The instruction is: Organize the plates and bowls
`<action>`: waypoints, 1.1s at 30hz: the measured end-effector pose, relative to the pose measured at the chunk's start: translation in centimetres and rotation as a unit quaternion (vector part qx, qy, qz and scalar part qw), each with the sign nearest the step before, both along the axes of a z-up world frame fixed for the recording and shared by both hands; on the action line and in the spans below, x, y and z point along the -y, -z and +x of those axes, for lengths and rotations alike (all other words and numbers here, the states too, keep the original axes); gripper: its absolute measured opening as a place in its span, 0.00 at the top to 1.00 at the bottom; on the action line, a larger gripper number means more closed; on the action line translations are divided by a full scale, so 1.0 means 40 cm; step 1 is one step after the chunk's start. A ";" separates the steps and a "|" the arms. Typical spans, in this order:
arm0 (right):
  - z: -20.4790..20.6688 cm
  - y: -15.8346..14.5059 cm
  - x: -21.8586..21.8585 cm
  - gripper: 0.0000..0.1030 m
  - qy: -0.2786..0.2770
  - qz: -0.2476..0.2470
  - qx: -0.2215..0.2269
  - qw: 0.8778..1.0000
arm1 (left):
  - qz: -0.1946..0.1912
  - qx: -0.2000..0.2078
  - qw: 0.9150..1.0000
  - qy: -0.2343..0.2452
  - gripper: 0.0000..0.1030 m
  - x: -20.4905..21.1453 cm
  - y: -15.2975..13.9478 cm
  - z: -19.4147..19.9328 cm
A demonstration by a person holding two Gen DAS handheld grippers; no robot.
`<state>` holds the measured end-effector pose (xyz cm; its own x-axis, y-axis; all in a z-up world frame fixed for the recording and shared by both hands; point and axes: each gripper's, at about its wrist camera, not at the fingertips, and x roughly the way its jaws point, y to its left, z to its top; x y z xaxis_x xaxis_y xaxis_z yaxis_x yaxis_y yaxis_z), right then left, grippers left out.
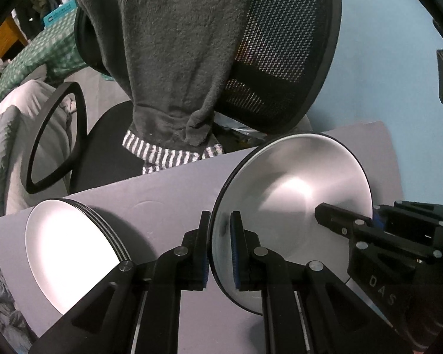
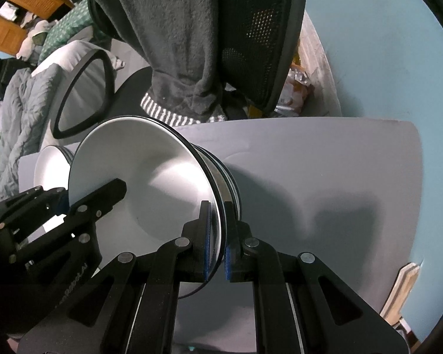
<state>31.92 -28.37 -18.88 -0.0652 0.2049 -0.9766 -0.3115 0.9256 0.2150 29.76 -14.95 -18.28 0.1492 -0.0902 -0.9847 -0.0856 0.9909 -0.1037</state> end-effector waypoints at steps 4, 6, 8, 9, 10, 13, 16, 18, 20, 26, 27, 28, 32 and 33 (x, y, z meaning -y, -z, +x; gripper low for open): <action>0.004 0.014 0.001 0.92 0.000 -0.006 -0.013 1.000 | 0.000 -0.018 1.000 0.001 0.90 -0.003 0.026 -0.003; 0.003 0.016 0.003 0.92 -0.001 -0.001 -0.019 1.000 | 0.000 -0.012 1.000 0.004 0.90 -0.002 0.024 -0.005; 0.004 0.016 0.007 0.92 0.001 0.004 -0.022 1.000 | -0.001 -0.013 1.000 0.005 0.90 -0.002 0.024 -0.006; 0.005 0.017 0.007 0.92 0.001 0.005 -0.023 1.000 | -0.003 -0.013 1.000 0.004 0.90 -0.002 0.024 -0.005; 0.005 0.018 0.007 0.92 0.002 0.005 -0.024 1.000 | -0.005 -0.014 1.000 0.004 0.90 -0.004 0.025 -0.004; 0.006 0.015 0.005 0.92 0.004 0.003 -0.026 1.000 | -0.009 -0.017 1.000 0.002 0.90 -0.007 0.028 -0.002; 0.004 0.012 0.003 0.90 0.006 0.002 -0.028 1.000 | -0.010 -0.017 1.000 0.002 0.90 -0.009 0.026 -0.004; 0.002 0.004 0.002 0.89 0.008 0.002 -0.026 1.000 | -0.010 -0.015 1.000 0.000 0.90 -0.012 0.020 -0.005; -0.001 -0.007 0.002 0.86 0.009 0.003 -0.021 1.000 | -0.015 -0.013 1.000 0.000 0.88 -0.016 0.013 -0.007; -0.008 -0.049 0.010 0.75 0.009 0.001 0.012 1.000 | -0.021 0.004 1.000 0.004 0.87 -0.027 -0.023 -0.023; -0.008 -0.057 0.012 0.75 0.010 0.003 0.015 1.000 | -0.021 0.006 1.000 0.004 0.86 -0.028 -0.028 -0.026; -0.009 -0.064 0.013 0.75 0.011 0.005 0.017 1.000 | -0.023 0.008 1.000 0.004 0.85 -0.030 -0.035 -0.030; -0.015 -0.104 0.014 0.75 0.012 0.000 0.047 0.999 | -0.023 0.020 1.000 0.004 0.83 -0.038 -0.065 -0.049; -0.018 -0.117 0.012 0.71 0.012 -0.002 0.057 0.998 | -0.024 0.026 0.999 0.004 0.81 -0.041 -0.077 -0.056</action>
